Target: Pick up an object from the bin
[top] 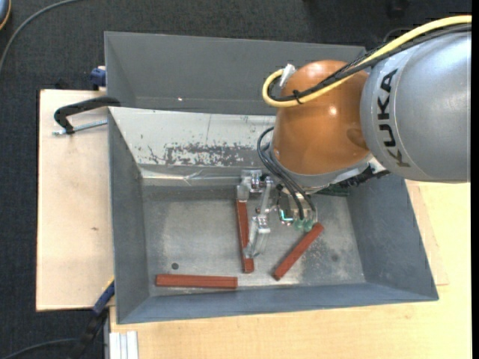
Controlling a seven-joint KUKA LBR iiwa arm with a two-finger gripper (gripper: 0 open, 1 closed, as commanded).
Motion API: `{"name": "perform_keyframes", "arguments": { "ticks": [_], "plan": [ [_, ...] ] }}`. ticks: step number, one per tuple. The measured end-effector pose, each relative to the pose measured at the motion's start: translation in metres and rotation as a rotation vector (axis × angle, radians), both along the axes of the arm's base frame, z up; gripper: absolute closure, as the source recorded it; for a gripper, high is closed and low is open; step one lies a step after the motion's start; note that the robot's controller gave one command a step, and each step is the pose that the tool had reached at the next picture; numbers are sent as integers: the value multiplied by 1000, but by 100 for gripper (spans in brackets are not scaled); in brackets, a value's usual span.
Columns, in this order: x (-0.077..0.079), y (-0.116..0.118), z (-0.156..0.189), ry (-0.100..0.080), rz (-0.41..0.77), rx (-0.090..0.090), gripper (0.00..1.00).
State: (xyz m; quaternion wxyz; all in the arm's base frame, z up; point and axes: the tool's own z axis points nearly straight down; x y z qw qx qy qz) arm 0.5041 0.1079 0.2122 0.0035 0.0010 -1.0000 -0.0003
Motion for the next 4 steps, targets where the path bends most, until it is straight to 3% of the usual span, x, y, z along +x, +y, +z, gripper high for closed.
{"name": "perform_keyframes", "arguments": {
  "ticks": [1, 2, 3, 4],
  "plan": [
    [26, -58, -57, -4, 134, -1, 0],
    [50, -65, -136, -6, 636, 3, 0],
    [62, -25, -141, -15, 947, 3, 0],
    [97, -84, -88, -20, 930, -4, 0]
  ]
}}
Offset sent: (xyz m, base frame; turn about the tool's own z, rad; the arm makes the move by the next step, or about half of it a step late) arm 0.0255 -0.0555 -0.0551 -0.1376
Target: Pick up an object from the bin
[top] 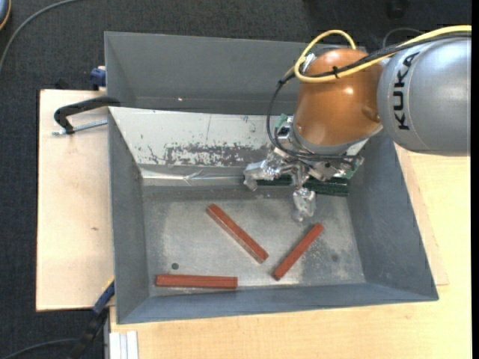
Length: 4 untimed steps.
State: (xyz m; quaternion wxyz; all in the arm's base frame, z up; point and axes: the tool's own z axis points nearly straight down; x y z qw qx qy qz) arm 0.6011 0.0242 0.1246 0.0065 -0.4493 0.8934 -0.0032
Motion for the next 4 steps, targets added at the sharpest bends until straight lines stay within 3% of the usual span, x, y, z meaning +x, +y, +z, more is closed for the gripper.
{"name": "perform_keyframes", "arguments": {
  "ticks": [1, 2, 3, 4],
  "plan": [
    [-22, 46, 15, 12, -136, 5, 0],
    [-5, 103, -54, 15, -82, 5, 0],
    [3, 69, 30, 2, -285, 7, 0],
    [-3, 100, -49, 20, -295, 4, 0]
  ]
}}
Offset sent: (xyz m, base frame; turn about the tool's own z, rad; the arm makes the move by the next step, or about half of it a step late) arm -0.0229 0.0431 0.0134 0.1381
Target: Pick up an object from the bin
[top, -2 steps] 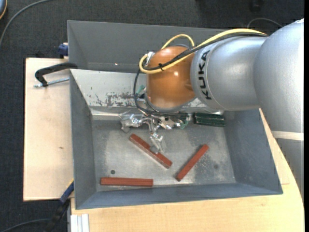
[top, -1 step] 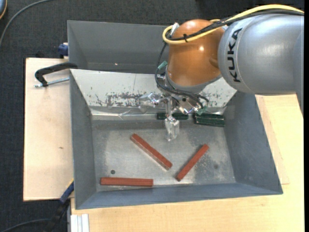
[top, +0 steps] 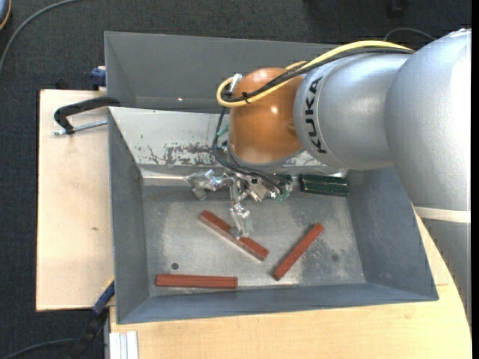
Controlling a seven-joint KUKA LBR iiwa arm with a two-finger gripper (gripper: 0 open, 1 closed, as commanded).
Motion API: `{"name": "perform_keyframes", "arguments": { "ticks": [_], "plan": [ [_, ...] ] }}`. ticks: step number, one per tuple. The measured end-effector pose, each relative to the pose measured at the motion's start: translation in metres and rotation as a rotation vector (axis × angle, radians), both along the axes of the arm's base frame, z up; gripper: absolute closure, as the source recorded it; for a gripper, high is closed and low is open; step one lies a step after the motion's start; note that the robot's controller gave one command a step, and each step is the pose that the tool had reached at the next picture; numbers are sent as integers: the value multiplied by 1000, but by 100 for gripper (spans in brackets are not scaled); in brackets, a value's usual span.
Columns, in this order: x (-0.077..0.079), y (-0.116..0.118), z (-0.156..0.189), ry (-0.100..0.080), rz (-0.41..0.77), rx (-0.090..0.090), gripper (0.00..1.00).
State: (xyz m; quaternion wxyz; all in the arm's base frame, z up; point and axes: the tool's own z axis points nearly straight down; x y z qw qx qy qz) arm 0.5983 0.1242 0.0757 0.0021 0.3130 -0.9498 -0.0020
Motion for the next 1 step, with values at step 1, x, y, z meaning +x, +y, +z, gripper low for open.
{"name": "perform_keyframes", "arguments": {
  "ticks": [1],
  "plan": [
    [-42, -41, 24, -5, -90, -3, 0]
  ]
}}
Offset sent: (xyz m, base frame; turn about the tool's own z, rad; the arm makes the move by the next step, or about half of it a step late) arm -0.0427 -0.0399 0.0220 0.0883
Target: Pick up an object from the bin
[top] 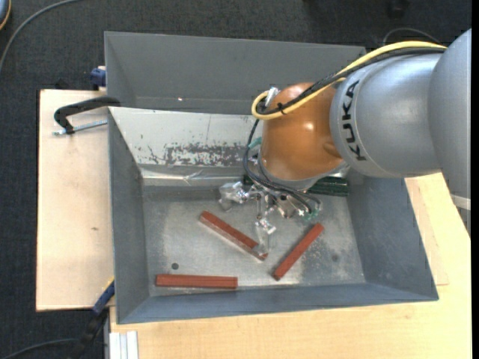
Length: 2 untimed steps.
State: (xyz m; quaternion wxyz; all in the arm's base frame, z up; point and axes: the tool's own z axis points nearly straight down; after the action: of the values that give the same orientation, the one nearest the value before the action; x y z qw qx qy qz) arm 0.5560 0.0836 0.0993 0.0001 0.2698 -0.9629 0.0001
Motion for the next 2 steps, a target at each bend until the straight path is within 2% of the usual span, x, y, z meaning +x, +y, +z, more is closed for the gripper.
{"name": "perform_keyframes", "arguments": {
  "ticks": [1, 2],
  "plan": [
    [-14, 51, -29, 1, -106, 3, 0],
    [28, 29, -27, -9, -59, 4, 0]
  ]
}}
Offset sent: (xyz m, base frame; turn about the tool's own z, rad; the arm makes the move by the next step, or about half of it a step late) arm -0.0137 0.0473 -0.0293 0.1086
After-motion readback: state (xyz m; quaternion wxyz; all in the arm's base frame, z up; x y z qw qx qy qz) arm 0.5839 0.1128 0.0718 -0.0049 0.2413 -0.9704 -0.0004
